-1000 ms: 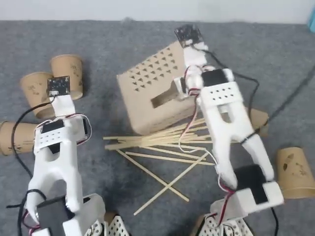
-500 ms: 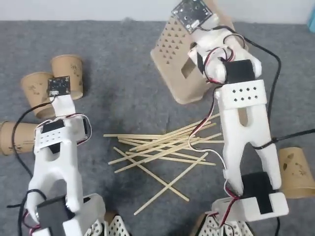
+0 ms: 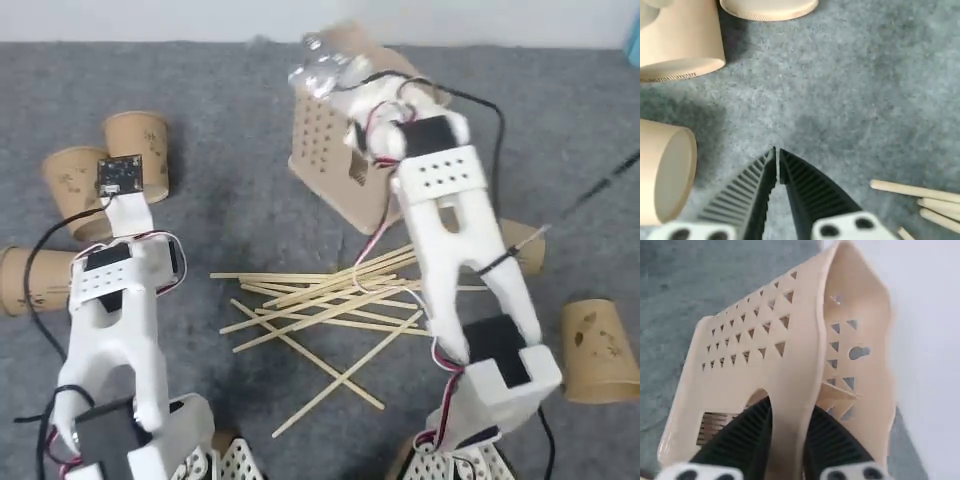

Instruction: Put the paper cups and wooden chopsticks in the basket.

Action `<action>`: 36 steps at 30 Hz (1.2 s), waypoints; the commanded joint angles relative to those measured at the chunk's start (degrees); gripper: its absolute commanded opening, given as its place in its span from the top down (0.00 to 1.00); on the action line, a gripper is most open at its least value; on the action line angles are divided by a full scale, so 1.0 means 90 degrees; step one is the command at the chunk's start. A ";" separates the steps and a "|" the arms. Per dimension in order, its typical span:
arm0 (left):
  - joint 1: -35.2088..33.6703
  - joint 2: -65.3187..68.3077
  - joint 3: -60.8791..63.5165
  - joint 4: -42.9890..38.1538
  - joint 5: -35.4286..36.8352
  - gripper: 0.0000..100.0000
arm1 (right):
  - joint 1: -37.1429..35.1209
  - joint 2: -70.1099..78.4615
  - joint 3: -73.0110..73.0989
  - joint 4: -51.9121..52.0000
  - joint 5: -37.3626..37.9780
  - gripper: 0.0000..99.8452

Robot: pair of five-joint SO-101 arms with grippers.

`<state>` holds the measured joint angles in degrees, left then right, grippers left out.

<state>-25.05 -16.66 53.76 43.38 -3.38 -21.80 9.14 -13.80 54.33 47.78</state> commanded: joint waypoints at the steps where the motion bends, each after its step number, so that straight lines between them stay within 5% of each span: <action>1: 0.0029 0.0000 -0.0239 -0.0166 -0.0078 0.99 | -0.0190 -0.0005 -0.0352 0.0249 0.0283 0.96; 10: 0.0039 -0.0010 -0.0239 -0.0166 -0.0078 0.99 | -0.0611 -0.0054 -0.0713 0.1861 0.0274 0.87; 20: 0.0039 -0.0010 -0.0239 -0.0166 -0.0078 0.99 | -0.0591 -0.0230 -0.3067 0.4010 0.0137 0.83; 25: 0.0020 -0.0010 -0.0239 -0.0166 -0.0078 0.99 | -0.0581 -0.0220 -0.4640 0.4811 -0.1475 0.83; 32: 0.0010 -0.0010 -0.0230 -0.0166 -0.0078 0.99 | 0.0357 -0.0151 -0.5372 0.5221 -0.5929 0.83; 36: 0.0000 -0.0010 -0.0220 -0.0166 -0.0078 0.99 | 0.0786 0.0063 -0.5382 0.5182 -0.7121 0.82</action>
<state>-25.05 -16.66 53.76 43.38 -3.38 -17.14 10.55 -59.25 99.96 -8.13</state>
